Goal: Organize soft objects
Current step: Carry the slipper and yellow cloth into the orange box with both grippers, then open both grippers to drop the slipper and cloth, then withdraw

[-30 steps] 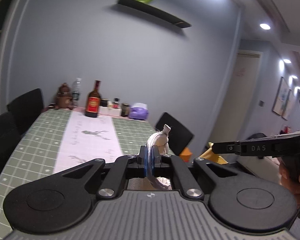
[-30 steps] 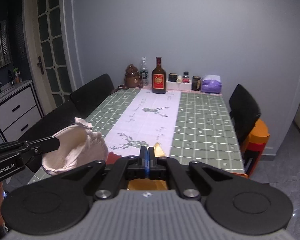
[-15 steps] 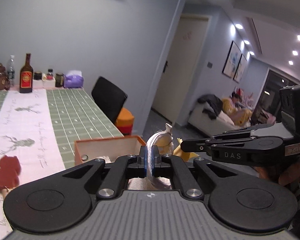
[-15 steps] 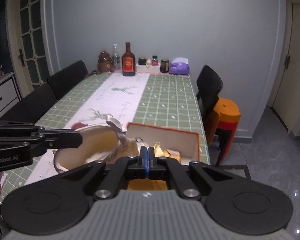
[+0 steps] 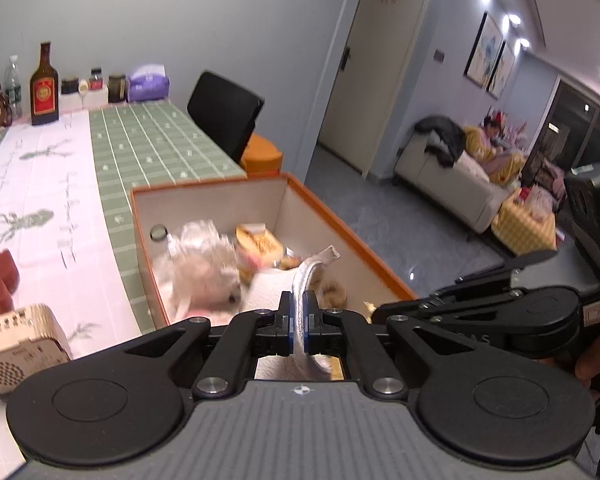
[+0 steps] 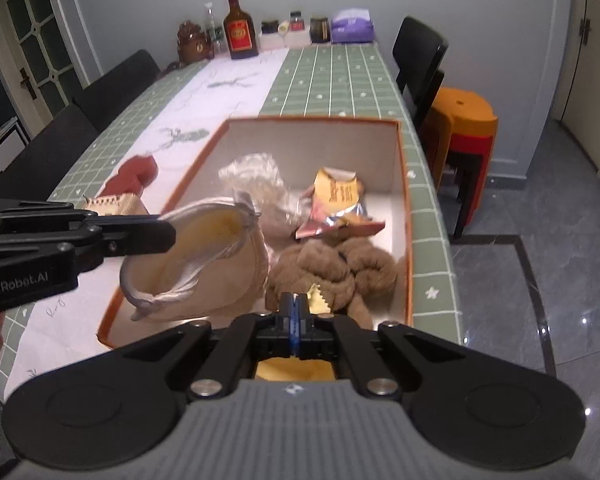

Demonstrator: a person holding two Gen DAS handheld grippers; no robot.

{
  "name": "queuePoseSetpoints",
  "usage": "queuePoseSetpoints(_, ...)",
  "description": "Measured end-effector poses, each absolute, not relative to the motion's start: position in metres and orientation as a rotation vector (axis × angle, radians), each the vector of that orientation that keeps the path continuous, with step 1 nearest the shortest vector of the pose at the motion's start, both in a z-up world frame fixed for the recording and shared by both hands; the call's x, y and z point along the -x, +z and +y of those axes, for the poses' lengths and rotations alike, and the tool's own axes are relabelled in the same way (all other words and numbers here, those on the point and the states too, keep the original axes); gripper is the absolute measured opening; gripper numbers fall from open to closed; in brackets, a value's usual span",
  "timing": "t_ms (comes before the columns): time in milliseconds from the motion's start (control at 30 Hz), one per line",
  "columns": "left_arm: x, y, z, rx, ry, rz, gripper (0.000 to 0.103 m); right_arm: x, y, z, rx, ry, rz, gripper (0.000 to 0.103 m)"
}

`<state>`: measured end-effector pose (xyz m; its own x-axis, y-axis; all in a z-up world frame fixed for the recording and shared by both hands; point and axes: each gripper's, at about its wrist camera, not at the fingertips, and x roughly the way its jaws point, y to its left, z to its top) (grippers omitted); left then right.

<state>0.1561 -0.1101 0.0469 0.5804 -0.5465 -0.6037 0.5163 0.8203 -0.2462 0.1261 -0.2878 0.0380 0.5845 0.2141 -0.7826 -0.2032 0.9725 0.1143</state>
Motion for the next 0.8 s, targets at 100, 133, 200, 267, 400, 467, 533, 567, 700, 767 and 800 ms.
queuePoseSetpoints(100, -0.154, 0.035, -0.116, 0.025, -0.636, 0.764, 0.004, -0.131, 0.025, -0.285, -0.013, 0.253, 0.947, 0.000)
queuePoseSetpoints(133, -0.153, 0.031, -0.117, 0.022, -0.639, 0.777, 0.004, -0.133, 0.021, -0.284, -0.010, 0.252, 0.958, 0.000)
queuePoseSetpoints(200, -0.153, 0.024, -0.120, 0.015, -0.638, 0.798, 0.004, -0.134, 0.013, -0.285, -0.006, 0.249, 0.979, 0.000)
queuePoseSetpoints(267, -0.151, 0.020, -0.120, 0.000, -0.626, 0.798, 0.004, -0.135, 0.008, -0.285, -0.003, 0.244, 0.998, 0.000)
queuePoseSetpoints(400, -0.151, 0.016, -0.118, 0.004, -0.637, 0.813, 0.005, -0.137, 0.001, -0.287, 0.002, 0.240, 1.026, 0.000)
queuePoseSetpoints(467, -0.151, 0.016, -0.117, 0.007, -0.639, 0.814, 0.008, -0.138, 0.000, -0.287, -0.001, 0.238, 1.034, 0.000)
queuePoseSetpoints(533, -0.149, 0.017, -0.113, 0.019, -0.646, 0.804, 0.011, -0.138, 0.003, -0.288, -0.005, 0.240, 1.036, 0.002)
queuePoseSetpoints(567, -0.150, 0.019, -0.112, 0.028, -0.653, 0.798, 0.017, -0.137, 0.005, -0.287, 0.000, 0.241, 1.036, 0.003)
queuePoseSetpoints(700, -0.149, 0.027, -0.100, 0.074, -0.657, 0.772, 0.040, -0.133, 0.014, -0.283, 0.017, 0.238, 1.034, 0.022)
queuePoseSetpoints(767, -0.148, 0.031, -0.092, 0.095, -0.649, 0.758, 0.048, -0.130, 0.020, -0.280, 0.027, 0.235, 1.021, 0.036)
queuePoseSetpoints(800, -0.146, 0.032, -0.088, 0.106, -0.647, 0.753, 0.049, -0.129, 0.022, -0.278, 0.034, 0.231, 1.014, 0.040)
